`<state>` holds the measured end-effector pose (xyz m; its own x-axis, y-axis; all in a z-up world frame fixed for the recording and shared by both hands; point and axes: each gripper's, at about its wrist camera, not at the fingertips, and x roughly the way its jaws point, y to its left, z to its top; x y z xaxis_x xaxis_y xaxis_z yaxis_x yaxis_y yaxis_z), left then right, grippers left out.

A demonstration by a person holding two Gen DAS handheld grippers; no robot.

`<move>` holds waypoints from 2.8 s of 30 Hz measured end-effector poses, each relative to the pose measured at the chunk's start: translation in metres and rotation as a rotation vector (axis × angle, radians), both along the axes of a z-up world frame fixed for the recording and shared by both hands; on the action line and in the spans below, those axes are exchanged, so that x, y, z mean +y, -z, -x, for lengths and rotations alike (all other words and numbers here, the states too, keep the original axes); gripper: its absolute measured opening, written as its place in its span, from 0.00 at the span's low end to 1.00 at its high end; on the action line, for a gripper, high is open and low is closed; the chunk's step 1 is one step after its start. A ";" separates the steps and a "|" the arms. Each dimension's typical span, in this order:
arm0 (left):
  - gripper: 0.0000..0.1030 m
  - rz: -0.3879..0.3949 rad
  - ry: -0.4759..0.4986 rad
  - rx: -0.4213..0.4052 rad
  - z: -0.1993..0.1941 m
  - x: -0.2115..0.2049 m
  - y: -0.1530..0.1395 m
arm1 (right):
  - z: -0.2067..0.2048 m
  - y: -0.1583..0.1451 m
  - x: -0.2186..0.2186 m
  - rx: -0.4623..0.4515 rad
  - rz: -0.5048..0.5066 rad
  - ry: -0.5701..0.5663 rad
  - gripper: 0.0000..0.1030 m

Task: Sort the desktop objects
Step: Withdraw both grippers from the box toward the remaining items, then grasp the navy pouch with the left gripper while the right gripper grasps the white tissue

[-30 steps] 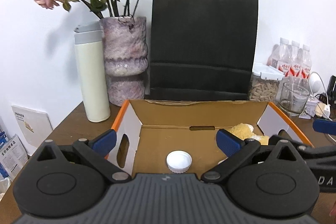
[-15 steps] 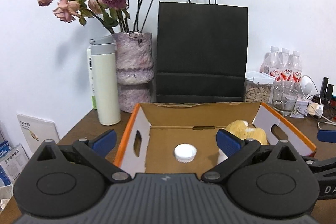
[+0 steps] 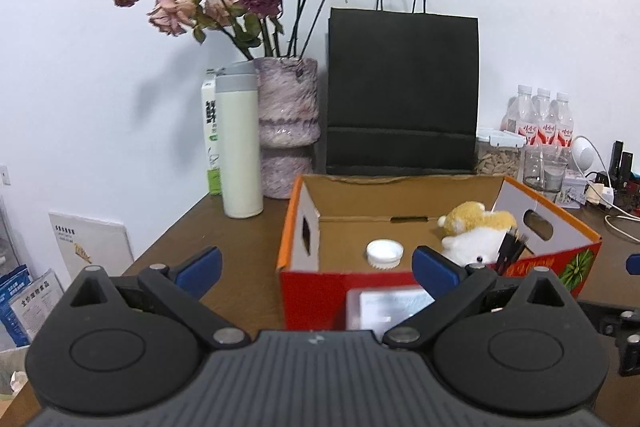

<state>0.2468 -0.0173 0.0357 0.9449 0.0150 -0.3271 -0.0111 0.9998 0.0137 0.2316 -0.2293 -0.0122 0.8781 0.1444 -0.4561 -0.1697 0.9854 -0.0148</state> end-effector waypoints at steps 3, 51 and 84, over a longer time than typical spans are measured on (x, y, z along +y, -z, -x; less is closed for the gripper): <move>1.00 0.015 0.010 0.016 0.011 0.009 0.002 | 0.010 0.003 -0.002 0.009 -0.005 -0.007 1.00; 1.00 -0.077 0.286 0.364 -0.009 0.027 0.059 | -0.010 0.023 0.079 0.054 0.091 -0.191 0.64; 0.65 -0.067 0.201 0.271 0.034 0.023 0.051 | 0.030 0.012 0.060 0.000 0.010 -0.177 0.30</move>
<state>0.2132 0.0057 -0.0150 0.8101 -0.1329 -0.5711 0.1990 0.9785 0.0546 0.2013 -0.1690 -0.0240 0.8395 0.2920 -0.4582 -0.3403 0.9400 -0.0245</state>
